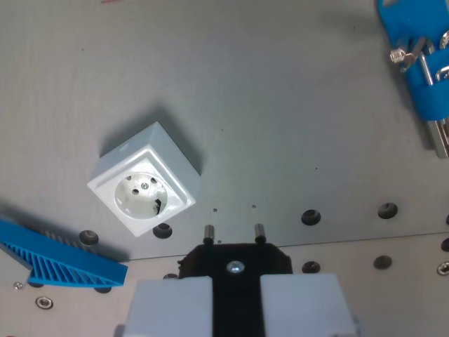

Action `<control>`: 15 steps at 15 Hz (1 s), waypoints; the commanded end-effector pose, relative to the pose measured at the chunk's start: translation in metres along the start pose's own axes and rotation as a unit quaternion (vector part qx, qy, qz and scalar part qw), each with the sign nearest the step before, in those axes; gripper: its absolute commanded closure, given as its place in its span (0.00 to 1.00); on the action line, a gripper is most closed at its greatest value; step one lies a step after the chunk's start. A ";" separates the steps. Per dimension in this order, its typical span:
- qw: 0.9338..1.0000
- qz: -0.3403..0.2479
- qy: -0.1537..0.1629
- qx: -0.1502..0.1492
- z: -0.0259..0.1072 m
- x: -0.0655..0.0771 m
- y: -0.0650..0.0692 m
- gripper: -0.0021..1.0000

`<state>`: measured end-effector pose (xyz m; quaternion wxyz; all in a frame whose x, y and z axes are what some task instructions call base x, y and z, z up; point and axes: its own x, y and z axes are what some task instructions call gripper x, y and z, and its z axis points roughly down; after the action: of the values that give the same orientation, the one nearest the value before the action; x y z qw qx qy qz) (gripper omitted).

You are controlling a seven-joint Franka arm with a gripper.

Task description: Move above the white socket

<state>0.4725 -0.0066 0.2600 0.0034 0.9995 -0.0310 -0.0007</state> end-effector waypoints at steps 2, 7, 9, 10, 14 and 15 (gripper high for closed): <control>1.000 -0.015 0.002 0.001 0.003 -0.001 -0.001 1.00; 0.999 -0.037 0.009 0.002 0.009 -0.004 -0.003 1.00; 0.999 -0.046 0.016 0.002 0.012 -0.007 -0.004 1.00; 0.998 -0.052 0.020 0.002 0.014 -0.008 -0.005 1.00; 0.997 -0.075 0.035 0.003 0.024 -0.014 -0.009 1.00; 0.996 -0.082 0.037 0.003 0.026 -0.015 -0.010 1.00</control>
<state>0.4641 0.0033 0.2389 0.0035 0.9999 0.0049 -0.0155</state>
